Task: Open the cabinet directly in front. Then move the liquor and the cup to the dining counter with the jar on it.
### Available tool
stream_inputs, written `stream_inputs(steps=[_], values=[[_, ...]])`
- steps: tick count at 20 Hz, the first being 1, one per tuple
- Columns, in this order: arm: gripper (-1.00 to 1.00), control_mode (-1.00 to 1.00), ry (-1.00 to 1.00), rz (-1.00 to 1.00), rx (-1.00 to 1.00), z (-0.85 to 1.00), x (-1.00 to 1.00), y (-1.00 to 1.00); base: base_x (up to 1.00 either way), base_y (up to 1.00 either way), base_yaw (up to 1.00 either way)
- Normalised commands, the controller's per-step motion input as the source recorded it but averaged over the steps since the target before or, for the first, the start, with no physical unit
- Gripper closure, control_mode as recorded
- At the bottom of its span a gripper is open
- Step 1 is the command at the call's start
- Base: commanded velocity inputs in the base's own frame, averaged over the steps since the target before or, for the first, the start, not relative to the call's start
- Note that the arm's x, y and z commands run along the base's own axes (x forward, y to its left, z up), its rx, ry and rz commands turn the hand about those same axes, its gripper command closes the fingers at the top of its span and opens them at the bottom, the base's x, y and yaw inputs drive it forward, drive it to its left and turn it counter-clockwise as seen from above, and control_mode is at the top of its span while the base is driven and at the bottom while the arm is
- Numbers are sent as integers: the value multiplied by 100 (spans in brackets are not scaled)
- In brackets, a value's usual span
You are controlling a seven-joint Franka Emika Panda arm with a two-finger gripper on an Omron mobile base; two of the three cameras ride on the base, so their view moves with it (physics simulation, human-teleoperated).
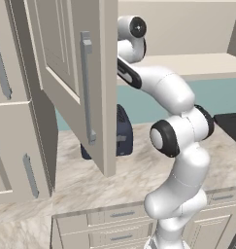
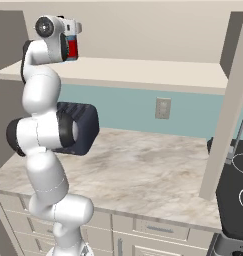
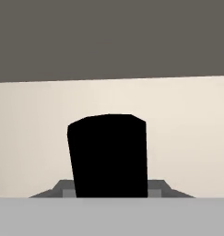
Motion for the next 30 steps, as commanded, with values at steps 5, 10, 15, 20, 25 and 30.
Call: stream_inputs(steps=[5,10,15,20,25,30], values=[[100,-100,-1,0,0,0,-1,0,0,0,0],[100,-100,-9,0,0,18,-21,-4,0,0,0],[100,-100,-5,0,0,6,-43,-5,0,0,0],[100,-100,0,0,0,0,-66,-9,0,0,0],[100,-100,0,0,0,0,-79,-16,0,0,0],[100,-100,0,-2,0,0,-92,-23,0,0,0]])
